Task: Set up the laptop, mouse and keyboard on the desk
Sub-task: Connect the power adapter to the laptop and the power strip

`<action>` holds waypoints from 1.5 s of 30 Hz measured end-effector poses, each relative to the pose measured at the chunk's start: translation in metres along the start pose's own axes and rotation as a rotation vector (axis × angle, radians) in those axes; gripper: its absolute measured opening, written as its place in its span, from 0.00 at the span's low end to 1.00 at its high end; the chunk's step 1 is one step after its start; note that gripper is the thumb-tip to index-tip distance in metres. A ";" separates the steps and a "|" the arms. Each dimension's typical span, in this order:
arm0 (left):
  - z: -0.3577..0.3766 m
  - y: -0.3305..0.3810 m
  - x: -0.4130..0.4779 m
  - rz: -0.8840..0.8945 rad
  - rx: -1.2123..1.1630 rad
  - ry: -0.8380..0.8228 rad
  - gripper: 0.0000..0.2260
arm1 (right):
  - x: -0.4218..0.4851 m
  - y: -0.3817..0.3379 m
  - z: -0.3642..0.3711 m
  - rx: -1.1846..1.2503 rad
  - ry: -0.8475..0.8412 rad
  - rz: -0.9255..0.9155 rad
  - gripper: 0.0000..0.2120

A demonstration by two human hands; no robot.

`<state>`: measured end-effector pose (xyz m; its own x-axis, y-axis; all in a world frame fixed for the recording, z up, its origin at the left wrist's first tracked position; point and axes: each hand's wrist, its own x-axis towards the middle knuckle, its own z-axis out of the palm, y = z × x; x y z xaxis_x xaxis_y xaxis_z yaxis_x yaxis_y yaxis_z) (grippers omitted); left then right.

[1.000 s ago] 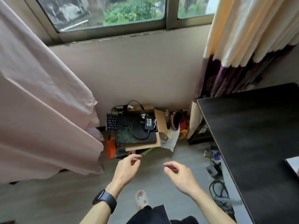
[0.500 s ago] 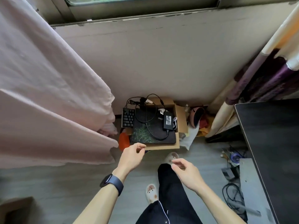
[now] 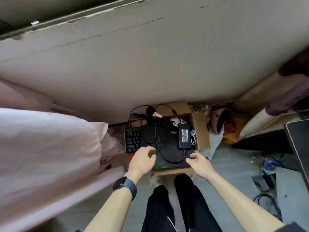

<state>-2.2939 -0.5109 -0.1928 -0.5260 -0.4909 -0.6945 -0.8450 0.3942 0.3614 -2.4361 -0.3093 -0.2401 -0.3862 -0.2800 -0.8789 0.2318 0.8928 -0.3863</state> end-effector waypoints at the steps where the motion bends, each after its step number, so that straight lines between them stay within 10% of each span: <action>1: -0.001 -0.001 0.020 0.001 0.024 0.000 0.16 | 0.021 -0.003 0.003 0.014 0.009 0.028 0.22; 8: -0.012 -0.011 0.146 -0.001 0.214 0.165 0.27 | 0.137 0.019 0.052 0.116 0.072 0.245 0.39; 14: -0.007 -0.014 0.232 0.097 0.357 0.207 0.32 | 0.170 0.031 0.087 0.346 0.171 0.295 0.22; 24: -0.036 -0.009 0.264 0.243 0.338 0.031 0.15 | 0.130 0.021 0.095 0.596 0.233 0.080 0.12; 35: -0.163 0.055 0.124 0.405 -0.003 0.299 0.08 | -0.042 -0.036 0.052 0.857 0.289 -0.109 0.15; 45: -0.188 0.217 -0.083 0.918 -0.123 0.237 0.06 | -0.239 0.023 -0.013 1.038 0.681 -0.238 0.09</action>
<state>-2.4512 -0.5306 0.0600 -0.9831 -0.1806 0.0312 -0.0904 0.6260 0.7745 -2.3504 -0.2171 -0.0351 -0.8233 0.1187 -0.5550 0.5640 0.0620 -0.8234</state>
